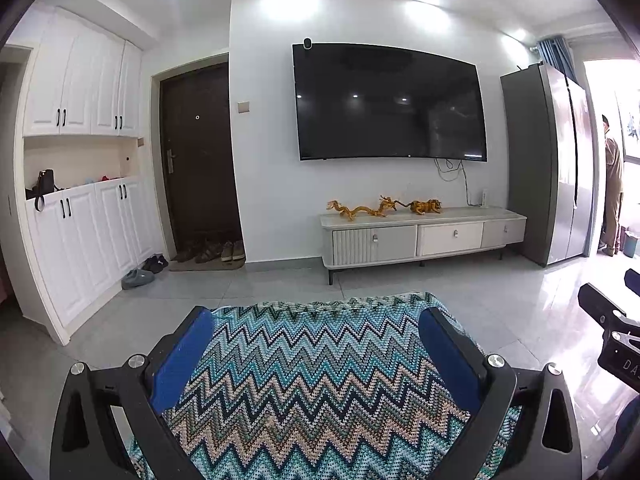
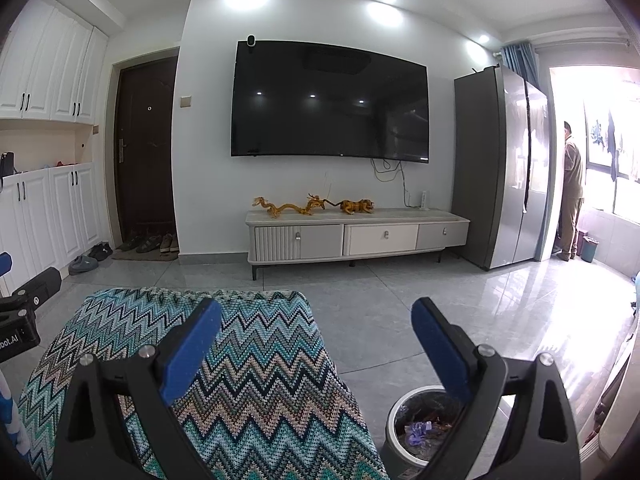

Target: Collect trash

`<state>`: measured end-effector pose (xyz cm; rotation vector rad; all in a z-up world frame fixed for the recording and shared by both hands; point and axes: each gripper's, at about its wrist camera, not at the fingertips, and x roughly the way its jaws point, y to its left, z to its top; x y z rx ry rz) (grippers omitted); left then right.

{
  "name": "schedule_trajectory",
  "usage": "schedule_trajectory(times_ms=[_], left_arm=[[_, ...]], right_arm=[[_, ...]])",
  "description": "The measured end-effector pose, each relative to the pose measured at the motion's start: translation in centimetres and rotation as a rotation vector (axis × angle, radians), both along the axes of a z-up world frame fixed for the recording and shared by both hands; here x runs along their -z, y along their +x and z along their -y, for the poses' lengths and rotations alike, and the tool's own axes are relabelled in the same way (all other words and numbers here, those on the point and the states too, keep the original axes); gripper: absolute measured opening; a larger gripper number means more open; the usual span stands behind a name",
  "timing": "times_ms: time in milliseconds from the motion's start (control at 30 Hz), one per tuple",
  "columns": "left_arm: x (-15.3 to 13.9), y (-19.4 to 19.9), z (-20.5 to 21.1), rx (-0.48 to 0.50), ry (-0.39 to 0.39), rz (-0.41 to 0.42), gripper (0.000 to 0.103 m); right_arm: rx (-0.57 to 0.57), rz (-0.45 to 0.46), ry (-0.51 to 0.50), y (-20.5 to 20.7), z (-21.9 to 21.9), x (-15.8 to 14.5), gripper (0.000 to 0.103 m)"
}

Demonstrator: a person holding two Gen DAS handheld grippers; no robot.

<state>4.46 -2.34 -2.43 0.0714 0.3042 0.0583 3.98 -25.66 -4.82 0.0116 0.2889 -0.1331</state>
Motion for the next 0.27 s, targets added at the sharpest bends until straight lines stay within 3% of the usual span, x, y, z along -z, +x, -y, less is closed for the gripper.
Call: schedule_trajectory(times_ms=[267], left_arm=[[-0.13,-0.35,-0.52,0.013,-0.015,0.005,0.103]], right_arm=[[-0.001,-0.003,-0.017,-0.11,-0.71,0.01,0.096]])
